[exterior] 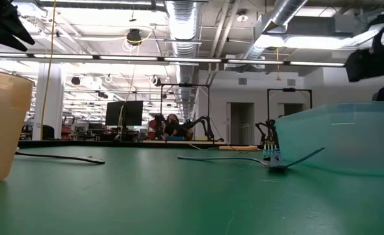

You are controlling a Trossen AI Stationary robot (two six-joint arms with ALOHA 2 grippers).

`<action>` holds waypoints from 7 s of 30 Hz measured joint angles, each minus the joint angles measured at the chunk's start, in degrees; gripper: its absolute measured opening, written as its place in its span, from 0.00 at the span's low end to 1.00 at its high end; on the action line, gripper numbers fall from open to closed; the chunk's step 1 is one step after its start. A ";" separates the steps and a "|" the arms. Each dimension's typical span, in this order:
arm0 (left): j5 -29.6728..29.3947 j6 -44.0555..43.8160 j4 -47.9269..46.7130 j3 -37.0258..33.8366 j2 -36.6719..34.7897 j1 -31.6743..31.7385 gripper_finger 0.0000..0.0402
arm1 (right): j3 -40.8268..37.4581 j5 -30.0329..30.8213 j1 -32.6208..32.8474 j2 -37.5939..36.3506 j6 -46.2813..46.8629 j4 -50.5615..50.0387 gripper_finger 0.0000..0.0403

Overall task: Sort silverware by color (type)
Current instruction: Put the purple fork into the pink bin

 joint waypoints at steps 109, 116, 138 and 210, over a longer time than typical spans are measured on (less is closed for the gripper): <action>-5.30 10.36 -1.36 0.00 -0.02 0.00 0.39 | 33.67 -7.82 -60.74 34.25 -62.15 -2.79 0.06; -5.28 10.37 -1.38 0.00 -0.02 0.00 0.39 | 38.32 -9.20 -60.82 34.23 -62.35 -3.05 0.06; -5.18 10.40 -1.36 0.00 -0.02 0.02 0.39 | 55.73 -9.46 -59.03 34.16 -65.51 -16.59 0.05; -4.85 4.31 -1.43 0.00 0.00 0.00 0.39 | 55.88 -4.43 0.41 16.90 -17.56 -40.57 0.07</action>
